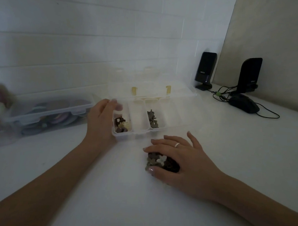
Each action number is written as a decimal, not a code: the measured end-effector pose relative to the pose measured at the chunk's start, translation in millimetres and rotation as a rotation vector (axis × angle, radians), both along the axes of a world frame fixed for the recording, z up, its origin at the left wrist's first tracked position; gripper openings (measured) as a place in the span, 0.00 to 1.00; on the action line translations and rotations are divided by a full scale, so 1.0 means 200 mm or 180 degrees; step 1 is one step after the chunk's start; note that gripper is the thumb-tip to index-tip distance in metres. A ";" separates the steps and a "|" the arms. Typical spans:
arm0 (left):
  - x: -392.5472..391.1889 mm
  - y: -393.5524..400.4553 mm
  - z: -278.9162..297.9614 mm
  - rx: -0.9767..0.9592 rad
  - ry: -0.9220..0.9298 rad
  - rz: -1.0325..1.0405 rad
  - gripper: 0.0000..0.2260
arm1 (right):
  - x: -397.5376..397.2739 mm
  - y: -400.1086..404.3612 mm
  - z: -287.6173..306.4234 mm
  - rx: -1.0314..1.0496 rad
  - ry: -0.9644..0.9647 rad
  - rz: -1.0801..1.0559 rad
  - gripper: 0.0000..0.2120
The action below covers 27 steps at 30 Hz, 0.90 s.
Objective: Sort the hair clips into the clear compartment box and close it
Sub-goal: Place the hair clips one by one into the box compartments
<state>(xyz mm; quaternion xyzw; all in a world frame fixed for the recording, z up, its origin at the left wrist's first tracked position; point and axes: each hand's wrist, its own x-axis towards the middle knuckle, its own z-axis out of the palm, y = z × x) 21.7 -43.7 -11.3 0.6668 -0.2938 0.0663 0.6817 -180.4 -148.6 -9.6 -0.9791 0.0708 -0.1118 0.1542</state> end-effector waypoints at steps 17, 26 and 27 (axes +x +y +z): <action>-0.02 0.00 0.01 0.0055 -0.0367 0.0073 0.14 | 0.08 0.00 0.19 0.0421 -0.1417 0.0053 0.03; -0.01 -0.01 0.01 -0.0002 -0.0221 -0.0152 0.14 | 0.25 -0.16 0.11 -0.0365 -0.2301 -0.0304 0.02; -0.02 -0.01 0.01 0.0021 -0.0300 -0.0159 0.15 | 0.25 -0.16 0.09 -0.0742 -0.2246 -0.0284 0.03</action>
